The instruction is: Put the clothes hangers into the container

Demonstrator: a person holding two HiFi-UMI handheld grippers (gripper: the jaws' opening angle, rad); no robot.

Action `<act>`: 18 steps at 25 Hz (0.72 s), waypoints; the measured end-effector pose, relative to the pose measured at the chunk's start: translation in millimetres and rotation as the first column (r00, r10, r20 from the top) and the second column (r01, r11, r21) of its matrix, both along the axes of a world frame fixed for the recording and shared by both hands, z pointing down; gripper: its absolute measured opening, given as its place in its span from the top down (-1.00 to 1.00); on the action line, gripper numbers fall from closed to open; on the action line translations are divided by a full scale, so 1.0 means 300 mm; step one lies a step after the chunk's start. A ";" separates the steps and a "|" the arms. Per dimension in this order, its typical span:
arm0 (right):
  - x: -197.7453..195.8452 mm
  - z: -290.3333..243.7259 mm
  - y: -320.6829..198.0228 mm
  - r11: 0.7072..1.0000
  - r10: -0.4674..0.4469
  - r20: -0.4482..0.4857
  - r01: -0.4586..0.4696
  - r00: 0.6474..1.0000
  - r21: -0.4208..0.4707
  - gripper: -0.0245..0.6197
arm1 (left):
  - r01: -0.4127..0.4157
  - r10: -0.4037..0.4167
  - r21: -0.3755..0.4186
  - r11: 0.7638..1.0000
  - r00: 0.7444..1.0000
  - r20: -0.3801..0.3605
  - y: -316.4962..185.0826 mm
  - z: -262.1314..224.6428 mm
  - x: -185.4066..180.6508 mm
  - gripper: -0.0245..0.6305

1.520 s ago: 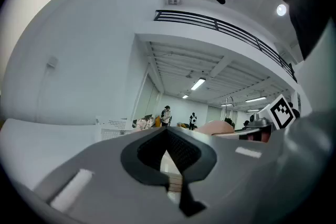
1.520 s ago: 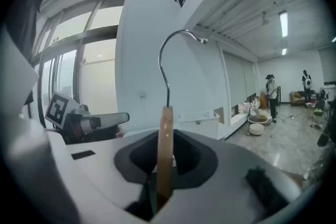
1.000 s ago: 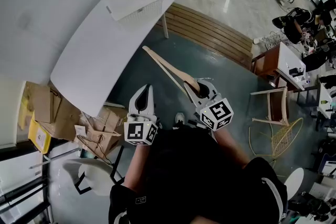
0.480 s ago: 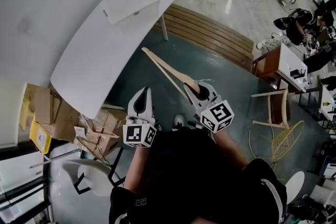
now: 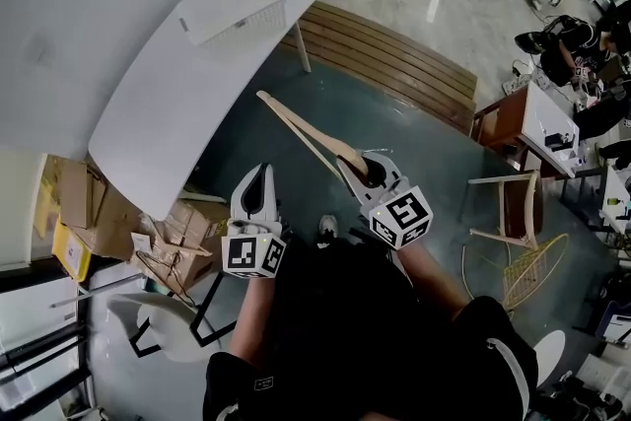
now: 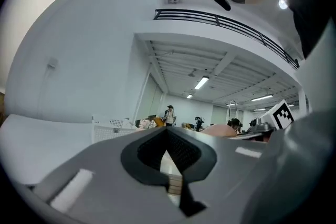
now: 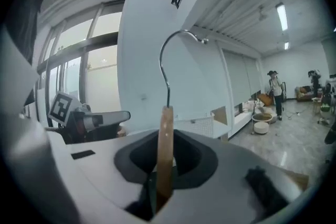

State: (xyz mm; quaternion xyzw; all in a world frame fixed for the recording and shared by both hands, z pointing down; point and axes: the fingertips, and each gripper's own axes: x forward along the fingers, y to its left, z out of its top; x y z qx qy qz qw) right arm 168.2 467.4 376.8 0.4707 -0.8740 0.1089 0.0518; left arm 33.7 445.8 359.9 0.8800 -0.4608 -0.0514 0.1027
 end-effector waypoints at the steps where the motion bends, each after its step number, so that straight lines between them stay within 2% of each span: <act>1: 0.008 0.002 -0.001 1.000 -0.003 0.001 0.003 1.000 0.000 0.73 | 0.003 -0.003 -0.003 1.000 1.000 -0.001 0.000 0.002 0.008 0.92; 10: 0.028 0.022 -0.057 1.000 -0.025 0.012 0.025 1.000 -0.013 0.73 | 0.020 -0.019 -0.022 1.000 1.000 0.011 -0.033 0.011 0.038 0.92; 18: -0.007 0.033 -0.202 1.000 -0.023 0.003 0.023 1.000 -0.002 0.73 | 0.020 -0.020 -0.013 1.000 1.000 -0.009 -0.176 0.035 0.004 0.92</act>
